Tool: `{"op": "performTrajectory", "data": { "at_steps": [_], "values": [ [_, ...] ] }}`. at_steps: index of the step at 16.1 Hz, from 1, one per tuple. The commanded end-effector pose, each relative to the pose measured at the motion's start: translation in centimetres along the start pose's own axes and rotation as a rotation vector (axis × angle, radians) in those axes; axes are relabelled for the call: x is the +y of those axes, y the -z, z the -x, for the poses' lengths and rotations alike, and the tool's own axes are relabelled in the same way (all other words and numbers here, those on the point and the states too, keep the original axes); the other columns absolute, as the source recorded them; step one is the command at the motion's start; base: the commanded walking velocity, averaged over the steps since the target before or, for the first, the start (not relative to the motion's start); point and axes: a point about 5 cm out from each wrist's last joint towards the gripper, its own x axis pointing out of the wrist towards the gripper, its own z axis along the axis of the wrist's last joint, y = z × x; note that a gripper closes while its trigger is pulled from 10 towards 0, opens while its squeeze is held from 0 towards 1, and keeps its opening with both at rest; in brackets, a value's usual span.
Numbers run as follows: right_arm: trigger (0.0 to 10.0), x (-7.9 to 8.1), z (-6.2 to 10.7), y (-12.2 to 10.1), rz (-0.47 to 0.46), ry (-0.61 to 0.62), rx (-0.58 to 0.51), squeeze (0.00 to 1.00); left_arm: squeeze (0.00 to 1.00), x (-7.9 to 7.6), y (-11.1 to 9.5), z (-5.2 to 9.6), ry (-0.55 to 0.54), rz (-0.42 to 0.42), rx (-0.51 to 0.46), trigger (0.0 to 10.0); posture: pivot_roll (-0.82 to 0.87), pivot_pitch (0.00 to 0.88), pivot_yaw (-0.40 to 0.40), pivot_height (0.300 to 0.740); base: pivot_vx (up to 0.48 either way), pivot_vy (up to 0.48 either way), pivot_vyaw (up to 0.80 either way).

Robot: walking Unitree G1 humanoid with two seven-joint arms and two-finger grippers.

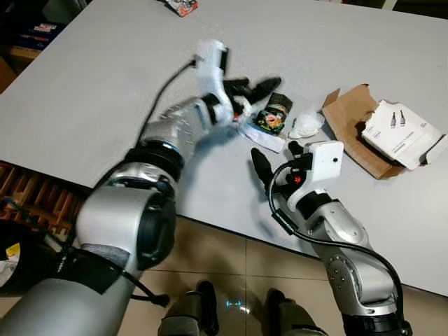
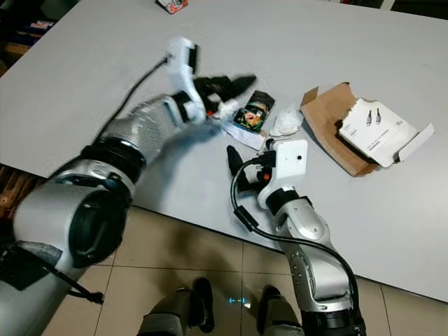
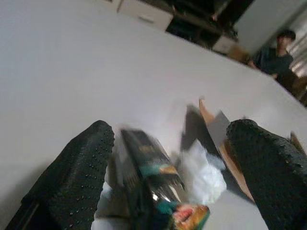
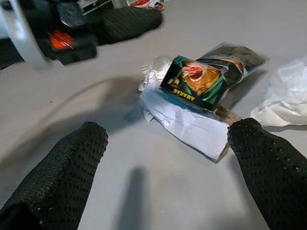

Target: Picking trash to rubbish bin

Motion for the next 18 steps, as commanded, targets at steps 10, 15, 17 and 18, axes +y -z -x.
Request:
{"op": "performTrajectory", "data": {
  "at_steps": [10, 15, 17, 18],
  "values": [
    [10.0, 0.4, 0.3, 0.0, -0.001, 0.001, -0.007, 0.00, 0.00, -1.7, 1.8, -1.5, -0.028, -0.212, 0.115, 10.0, -0.11, 0.240, 0.120, 0.740, 0.000, 0.000, 0.00],
    [10.0, 0.5, 0.2, 0.1, -0.005, -0.001, -0.007, 0.00, 0.00, -2.3, 1.0, -2.0, -0.048, -0.344, 0.135, 10.0, -0.11, 0.242, 0.125, 0.740, 0.000, 0.000, 0.00],
    [10.0, 0.5, 0.2, 0.1, -0.006, -0.001, -0.007, 0.00, 0.00, -2.4, 1.0, -2.1, -0.045, -0.349, 0.136, 10.0, -0.11, 0.244, 0.126, 0.740, 0.000, 0.000, 0.00],
    [10.0, 0.5, 0.2, 0.1, -0.007, 0.000, -0.007, 0.00, 0.00, -2.5, 1.1, -2.1, -0.042, -0.348, 0.139, 10.0, -0.11, 0.247, 0.127, 0.740, 0.000, 0.000, 0.00]
  ]
}}
